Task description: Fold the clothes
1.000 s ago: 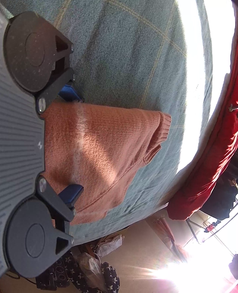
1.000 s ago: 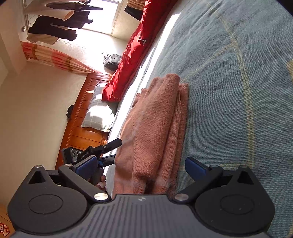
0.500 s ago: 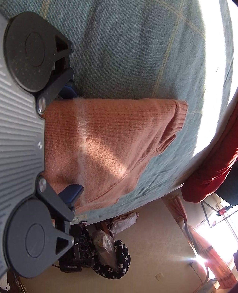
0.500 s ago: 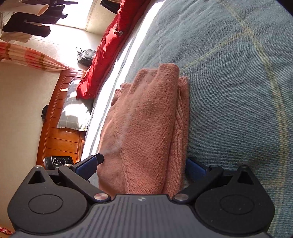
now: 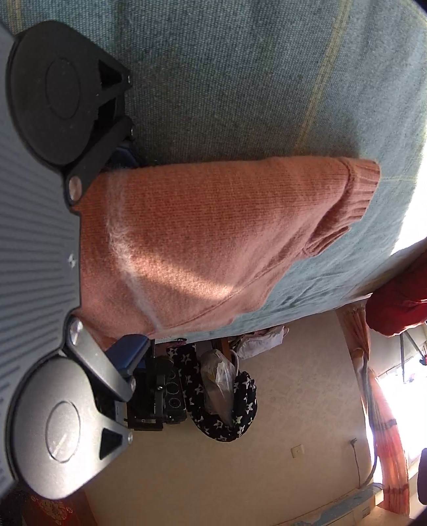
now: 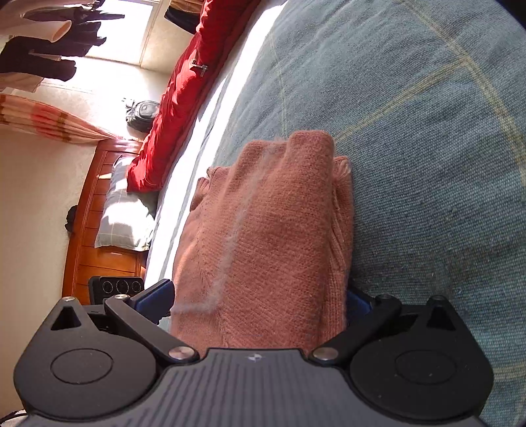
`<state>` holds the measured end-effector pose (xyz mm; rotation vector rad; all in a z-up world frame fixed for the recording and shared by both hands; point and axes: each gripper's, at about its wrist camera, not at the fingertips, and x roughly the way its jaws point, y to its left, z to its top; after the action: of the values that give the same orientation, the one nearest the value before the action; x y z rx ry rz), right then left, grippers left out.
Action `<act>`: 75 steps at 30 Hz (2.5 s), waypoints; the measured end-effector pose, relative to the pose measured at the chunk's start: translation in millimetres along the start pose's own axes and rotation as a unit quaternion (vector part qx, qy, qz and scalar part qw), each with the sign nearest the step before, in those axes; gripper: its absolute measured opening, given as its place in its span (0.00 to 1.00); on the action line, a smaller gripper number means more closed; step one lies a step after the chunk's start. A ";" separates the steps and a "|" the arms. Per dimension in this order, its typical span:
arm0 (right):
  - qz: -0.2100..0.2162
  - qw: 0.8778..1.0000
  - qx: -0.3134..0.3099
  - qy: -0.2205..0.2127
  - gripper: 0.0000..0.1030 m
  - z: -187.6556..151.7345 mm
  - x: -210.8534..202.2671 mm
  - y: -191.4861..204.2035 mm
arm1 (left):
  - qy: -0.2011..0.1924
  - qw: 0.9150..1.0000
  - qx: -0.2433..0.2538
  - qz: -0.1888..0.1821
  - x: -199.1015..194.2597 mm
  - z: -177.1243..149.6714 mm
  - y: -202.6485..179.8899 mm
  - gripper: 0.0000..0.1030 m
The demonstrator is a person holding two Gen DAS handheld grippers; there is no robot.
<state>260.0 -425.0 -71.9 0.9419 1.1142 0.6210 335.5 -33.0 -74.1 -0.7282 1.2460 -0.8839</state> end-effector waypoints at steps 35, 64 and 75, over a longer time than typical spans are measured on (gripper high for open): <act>0.085 0.994 -0.064 0.009 1.00 17.6 11.9 -1.5 | -0.069 0.997 -0.011 -0.025 6.2 -1.0 20.4 0.69; 0.068 0.997 -0.006 0.024 0.57 8.4 13.2 -14.0 | -0.071 0.997 -0.004 -0.021 -2.1 -14.4 12.3 0.57; 0.050 0.997 -0.055 0.010 0.59 4.4 7.0 34.8 | -0.096 0.995 0.026 -0.031 -37.7 -14.5 -3.7 0.57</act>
<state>267.6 -403.8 -44.2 0.9020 1.0444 0.7686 317.3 -1.8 -55.5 -0.7948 1.0307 -0.8719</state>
